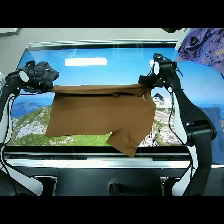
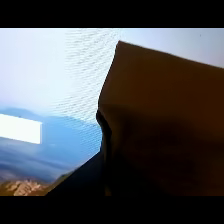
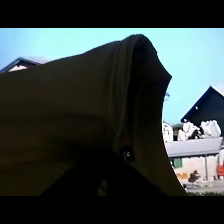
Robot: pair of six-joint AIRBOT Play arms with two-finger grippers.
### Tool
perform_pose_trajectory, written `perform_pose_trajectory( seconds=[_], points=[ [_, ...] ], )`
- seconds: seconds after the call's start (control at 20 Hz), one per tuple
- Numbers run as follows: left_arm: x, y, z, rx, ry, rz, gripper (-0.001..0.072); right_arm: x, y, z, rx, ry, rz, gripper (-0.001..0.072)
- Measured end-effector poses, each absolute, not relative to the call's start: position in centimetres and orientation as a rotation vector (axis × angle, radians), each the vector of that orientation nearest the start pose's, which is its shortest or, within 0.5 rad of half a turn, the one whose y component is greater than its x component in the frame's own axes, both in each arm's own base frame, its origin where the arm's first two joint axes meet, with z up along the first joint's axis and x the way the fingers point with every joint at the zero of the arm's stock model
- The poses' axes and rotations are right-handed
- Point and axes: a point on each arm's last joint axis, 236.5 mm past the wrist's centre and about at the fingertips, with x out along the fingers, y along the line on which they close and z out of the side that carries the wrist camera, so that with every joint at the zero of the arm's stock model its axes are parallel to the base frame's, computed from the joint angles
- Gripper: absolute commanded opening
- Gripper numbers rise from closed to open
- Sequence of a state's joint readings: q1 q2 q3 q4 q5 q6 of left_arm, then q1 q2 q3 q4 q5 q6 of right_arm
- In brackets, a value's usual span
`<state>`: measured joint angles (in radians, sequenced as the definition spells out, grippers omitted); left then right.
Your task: Fold the clothes and pants, and hang the long-sleeved shirts on hangers.
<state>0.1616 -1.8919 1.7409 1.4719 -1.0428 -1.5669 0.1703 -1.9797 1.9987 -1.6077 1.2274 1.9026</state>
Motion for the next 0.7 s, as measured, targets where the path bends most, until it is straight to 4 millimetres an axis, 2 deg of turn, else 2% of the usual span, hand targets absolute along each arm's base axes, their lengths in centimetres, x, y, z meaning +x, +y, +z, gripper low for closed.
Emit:
perform_pose_trajectory(
  seconds=[0.15, 0.35, 0.7],
  points=[
    [52.1, 6.3, -7.0, -0.202, 1.298, 0.089, 0.0019, 54.2, 8.4, -3.3, 0.119, 1.286, -0.079, 0.0029],
    [50.2, 5.3, -8.6, -0.206, 1.402, 0.074, 0.0019, 53.0, 8.1, -3.9, 0.092, 1.344, -0.081, 0.0029],
    [49.2, 3.9, -10.7, -0.202, 1.477, 0.054, 0.0029, 51.7, 8.0, -6.7, 0.071, 1.437, -0.087, 0.0034]
  ],
)
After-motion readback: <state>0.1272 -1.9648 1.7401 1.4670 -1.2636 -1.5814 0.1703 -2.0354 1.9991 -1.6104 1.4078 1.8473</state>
